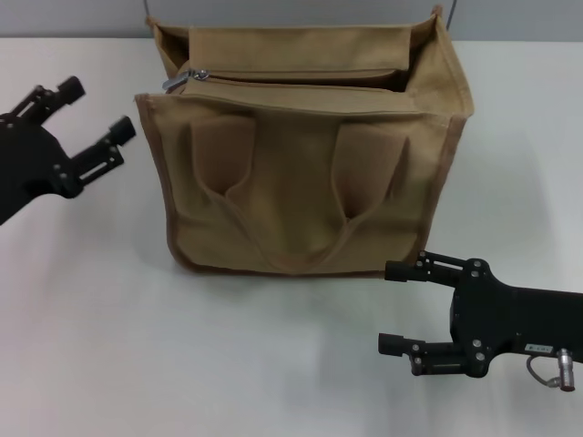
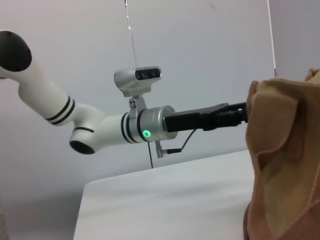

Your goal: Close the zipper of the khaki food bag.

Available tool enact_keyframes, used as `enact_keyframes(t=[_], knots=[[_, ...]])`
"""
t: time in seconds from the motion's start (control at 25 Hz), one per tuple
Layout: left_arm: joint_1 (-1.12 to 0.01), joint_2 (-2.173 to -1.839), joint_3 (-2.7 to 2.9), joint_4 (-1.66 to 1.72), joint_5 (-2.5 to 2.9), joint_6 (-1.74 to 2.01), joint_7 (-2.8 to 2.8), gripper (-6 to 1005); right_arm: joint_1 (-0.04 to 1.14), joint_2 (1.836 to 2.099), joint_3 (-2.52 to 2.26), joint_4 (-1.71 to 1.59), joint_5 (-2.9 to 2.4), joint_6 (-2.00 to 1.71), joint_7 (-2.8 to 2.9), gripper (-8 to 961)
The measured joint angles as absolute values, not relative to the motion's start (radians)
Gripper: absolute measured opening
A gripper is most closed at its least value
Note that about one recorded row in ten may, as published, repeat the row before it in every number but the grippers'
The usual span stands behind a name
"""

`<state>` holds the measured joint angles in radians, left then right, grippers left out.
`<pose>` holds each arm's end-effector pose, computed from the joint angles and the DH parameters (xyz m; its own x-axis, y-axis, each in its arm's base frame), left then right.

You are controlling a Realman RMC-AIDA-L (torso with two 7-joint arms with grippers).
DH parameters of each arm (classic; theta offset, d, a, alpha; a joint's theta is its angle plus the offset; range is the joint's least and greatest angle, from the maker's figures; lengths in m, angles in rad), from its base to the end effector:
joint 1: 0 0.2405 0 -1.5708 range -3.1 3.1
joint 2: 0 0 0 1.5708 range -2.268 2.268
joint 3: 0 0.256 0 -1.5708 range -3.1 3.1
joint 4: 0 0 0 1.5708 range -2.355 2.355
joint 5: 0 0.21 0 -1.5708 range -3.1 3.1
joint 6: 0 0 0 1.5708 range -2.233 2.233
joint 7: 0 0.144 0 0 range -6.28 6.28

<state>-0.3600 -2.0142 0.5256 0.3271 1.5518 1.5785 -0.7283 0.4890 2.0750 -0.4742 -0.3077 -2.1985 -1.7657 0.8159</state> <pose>-0.3219 0.2916 0.0354 0.7023 -0.0721 0.7082 0.4917 -0.6702 -0.5559 0.2775 0.2505 -0.0435 0.7764 -0.1334 -0.6160 -0.2093 -0.9765 -0.0523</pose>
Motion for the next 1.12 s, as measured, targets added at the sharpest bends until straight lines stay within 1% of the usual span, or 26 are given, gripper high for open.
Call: enact_keyframes(t=[0.36,0.48,0.6,0.8,0.88,1.12], knots=[[-0.407,-2.017,0.528,0.381,1.605,1.499,-0.687,815,0.490,2.072,-0.476,-0.308,-2.204,-1.763,0.819,826],[-0.419,-2.024,0.548,0.425,1.610,1.469,-0.683,814,0.491,2.072,-0.474,-0.308,-2.204,-1.763,0.820,826],[-0.431,-2.037,0.558,0.463,1.610,1.439,-0.654,813,0.491,2.074,-0.470,-0.308,-2.200,-1.763,0.821,826],[-0.442,-2.039,0.569,0.466,1.610,1.436,-0.645,811,0.493,2.077,-0.469,-0.307,-2.199,-1.759,0.823,826],[-0.446,-2.044,0.549,0.466,1.601,1.435,-0.642,811,0.496,2.078,-0.468,-0.306,-2.198,-1.757,0.832,826],[-0.449,-2.042,0.509,0.466,1.598,1.437,-0.646,809,0.497,2.078,-0.468,-0.304,-2.190,-1.757,0.836,825]])
